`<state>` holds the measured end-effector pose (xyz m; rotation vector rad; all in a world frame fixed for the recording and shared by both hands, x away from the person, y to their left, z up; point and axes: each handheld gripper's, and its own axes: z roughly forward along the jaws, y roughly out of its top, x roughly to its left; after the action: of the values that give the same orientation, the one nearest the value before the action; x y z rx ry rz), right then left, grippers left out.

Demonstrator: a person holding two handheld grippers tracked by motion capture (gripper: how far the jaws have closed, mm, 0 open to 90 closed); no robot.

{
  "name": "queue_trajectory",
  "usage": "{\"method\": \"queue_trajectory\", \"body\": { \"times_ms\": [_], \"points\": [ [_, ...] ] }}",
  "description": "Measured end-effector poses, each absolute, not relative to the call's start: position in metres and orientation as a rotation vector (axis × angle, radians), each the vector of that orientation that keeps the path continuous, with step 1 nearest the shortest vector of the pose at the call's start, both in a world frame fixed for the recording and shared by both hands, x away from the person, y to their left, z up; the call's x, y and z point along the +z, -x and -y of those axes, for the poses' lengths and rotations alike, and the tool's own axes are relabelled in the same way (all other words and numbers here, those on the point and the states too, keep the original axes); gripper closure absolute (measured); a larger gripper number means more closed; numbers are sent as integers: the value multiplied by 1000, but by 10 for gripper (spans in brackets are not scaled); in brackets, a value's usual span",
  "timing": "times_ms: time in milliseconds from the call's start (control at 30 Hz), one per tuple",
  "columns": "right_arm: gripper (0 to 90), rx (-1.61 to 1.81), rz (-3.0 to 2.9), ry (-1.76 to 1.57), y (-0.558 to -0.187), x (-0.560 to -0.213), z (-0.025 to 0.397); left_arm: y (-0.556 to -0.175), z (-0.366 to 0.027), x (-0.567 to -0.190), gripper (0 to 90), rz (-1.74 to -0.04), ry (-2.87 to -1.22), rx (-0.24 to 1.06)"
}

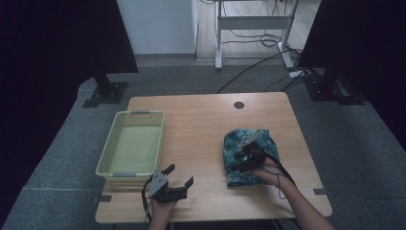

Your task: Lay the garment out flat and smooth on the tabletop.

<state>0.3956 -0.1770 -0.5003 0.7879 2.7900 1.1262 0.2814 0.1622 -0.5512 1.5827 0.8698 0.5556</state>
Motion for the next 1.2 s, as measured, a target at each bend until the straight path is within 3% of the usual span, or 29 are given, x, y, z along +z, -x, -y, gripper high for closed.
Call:
{"method": "queue_trajectory", "body": {
  "times_ms": [67,133,233,700,1200],
  "points": [
    [541,1073,-2784,-776,-395,-506,176,-281,-162,-551,64,-871,-1583,555],
    [744,1027,-2774,-774,-396,-509,175,-281,-162,-551,64,-871,-1583,556],
    [870,1035,-2745,-793,-397,-505,178,-281,-162,-551,64,-872,-1580,555],
    [877,1172,-2434,-1069,-422,-466,238,-281,-162,-551,64,-873,-1580,556],
    [832,1075,-2270,-1470,-470,-492,291,-281,-163,-551,65,-878,-1574,555]
  ]
}}
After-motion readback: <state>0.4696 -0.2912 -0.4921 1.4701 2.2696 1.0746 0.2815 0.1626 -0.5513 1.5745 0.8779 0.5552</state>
